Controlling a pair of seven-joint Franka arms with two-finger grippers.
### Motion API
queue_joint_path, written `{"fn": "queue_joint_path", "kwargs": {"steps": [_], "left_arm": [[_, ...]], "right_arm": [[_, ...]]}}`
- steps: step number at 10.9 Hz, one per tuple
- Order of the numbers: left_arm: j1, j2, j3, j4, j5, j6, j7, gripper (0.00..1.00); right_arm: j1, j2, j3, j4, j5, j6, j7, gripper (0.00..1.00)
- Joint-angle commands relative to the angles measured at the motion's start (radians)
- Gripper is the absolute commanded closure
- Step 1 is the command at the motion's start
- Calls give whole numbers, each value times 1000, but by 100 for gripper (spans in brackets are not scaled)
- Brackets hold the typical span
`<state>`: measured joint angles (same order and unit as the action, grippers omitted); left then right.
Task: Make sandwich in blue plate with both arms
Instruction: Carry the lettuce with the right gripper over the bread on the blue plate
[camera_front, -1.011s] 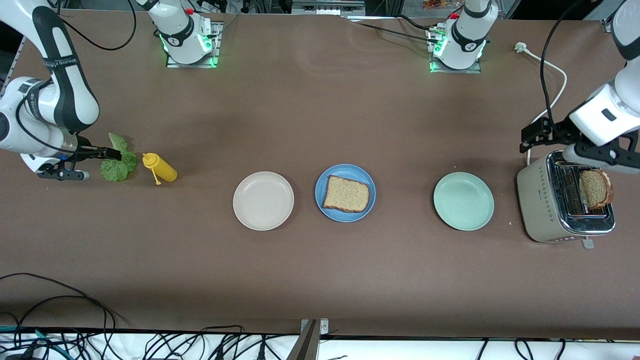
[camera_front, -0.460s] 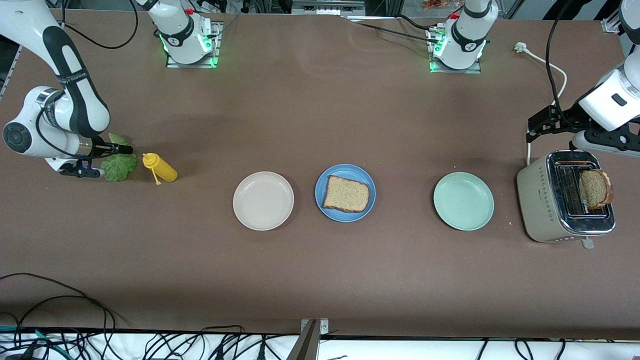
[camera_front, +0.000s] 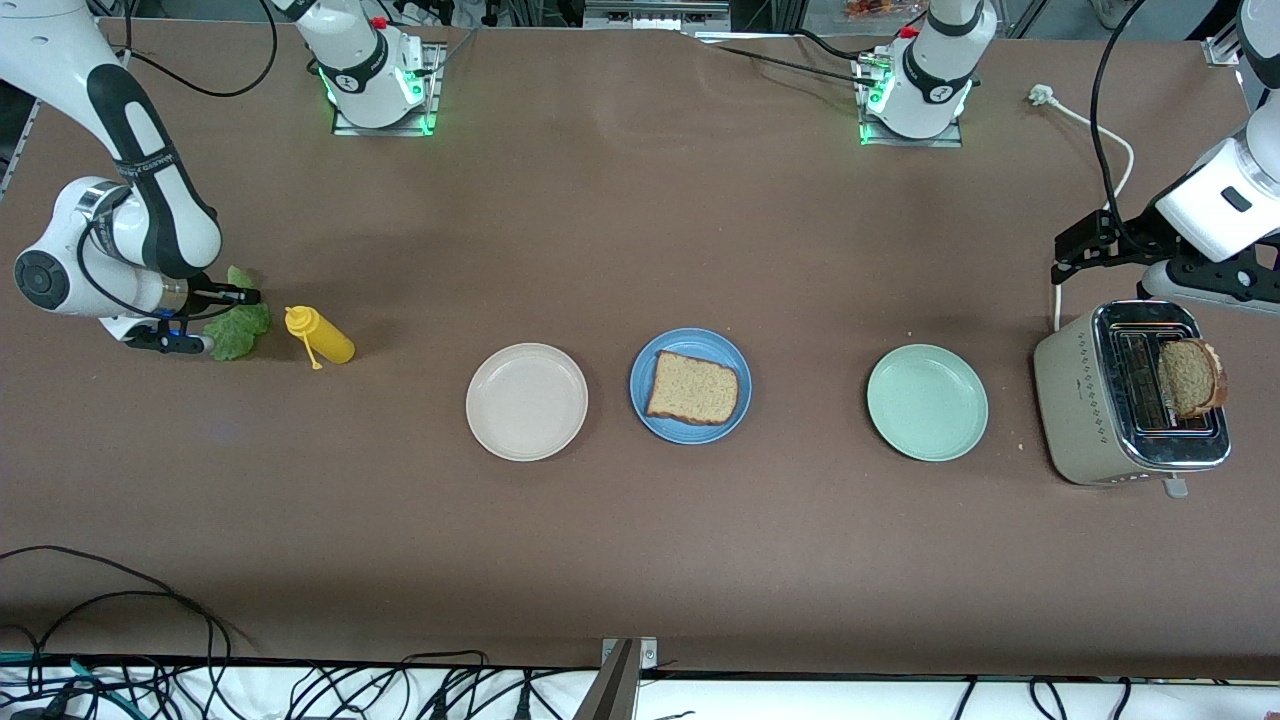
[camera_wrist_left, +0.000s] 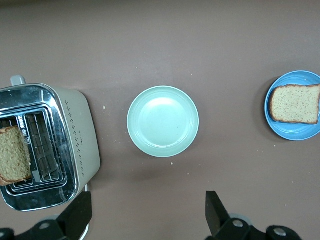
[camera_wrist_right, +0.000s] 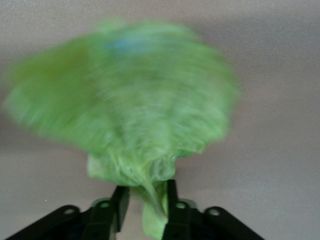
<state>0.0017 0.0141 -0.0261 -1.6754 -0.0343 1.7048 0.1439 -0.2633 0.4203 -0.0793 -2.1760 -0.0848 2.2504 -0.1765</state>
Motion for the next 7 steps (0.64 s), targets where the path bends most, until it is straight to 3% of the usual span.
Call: {"fn": "queue_joint_path", "kwargs": {"steps": [1, 3, 7], "left_arm": [[1, -17, -2, 2, -7, -19, -7, 0], [1, -17, -3, 2, -7, -20, -6, 0], [0, -14, -5, 3, -7, -20, -1, 0]], "right_arm": [[-10, -17, 7, 2, -10, -26, -15, 100], [-5, -46, 18, 60, -9, -136, -3, 100], [-2, -127, 168, 305, -3, -545, 101, 100]]}}
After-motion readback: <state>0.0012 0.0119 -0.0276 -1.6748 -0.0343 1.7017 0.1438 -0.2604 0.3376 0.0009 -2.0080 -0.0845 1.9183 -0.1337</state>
